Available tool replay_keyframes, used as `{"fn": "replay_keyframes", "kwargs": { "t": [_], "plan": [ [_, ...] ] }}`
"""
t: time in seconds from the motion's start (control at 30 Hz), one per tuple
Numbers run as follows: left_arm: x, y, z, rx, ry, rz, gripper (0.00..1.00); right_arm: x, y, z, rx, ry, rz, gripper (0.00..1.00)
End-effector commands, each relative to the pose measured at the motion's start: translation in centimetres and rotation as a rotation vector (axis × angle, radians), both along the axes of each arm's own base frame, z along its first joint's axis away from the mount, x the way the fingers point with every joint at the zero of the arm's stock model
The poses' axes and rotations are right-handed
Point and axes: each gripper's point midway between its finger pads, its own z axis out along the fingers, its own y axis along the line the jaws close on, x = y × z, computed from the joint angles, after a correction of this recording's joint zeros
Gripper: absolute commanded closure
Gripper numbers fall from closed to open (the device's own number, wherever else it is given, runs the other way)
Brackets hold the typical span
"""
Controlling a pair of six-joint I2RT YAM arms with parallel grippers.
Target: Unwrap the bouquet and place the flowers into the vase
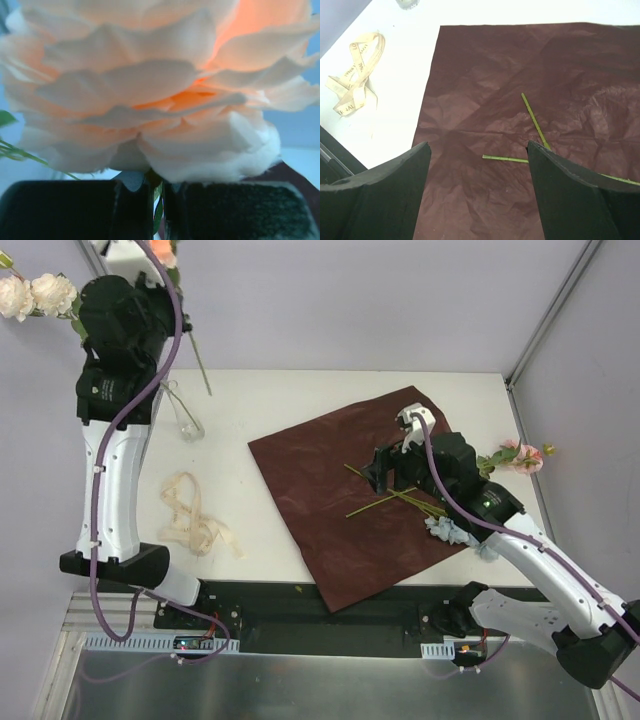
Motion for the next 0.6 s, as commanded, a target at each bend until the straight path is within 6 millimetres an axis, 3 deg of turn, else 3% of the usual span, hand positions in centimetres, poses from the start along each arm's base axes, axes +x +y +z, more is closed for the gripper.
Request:
{"fn": "replay_keyframes", "kwargs": {
  "t": [0.0, 0.27, 0.53, 0.57],
  "plan": [
    [2.6, 5.7, 3.9, 0.113, -0.113, 0.211, 1.00, -0.2, -0.3, -0.3, 0.015, 0.013, -0.020, 0.20],
    [4.9, 9.0, 7.0, 0.209, -0.239, 0.293, 1.00, -0.5, -1.1, -0.8, 0.008, 0.013, -0.042, 0.20],
    [6.8, 9.8, 4.9, 0.168, -0.194, 0.300, 1.00, -0.1, -0.8, -1.4, 0.010, 0.026, -0.047, 0.20],
    [6.9, 10.7, 4.7, 0.166, -0.187, 0.316, 1.00, -0.2, -0.6, -1.6, 0.010, 0.032, -0.041, 0.20]
  ]
}}
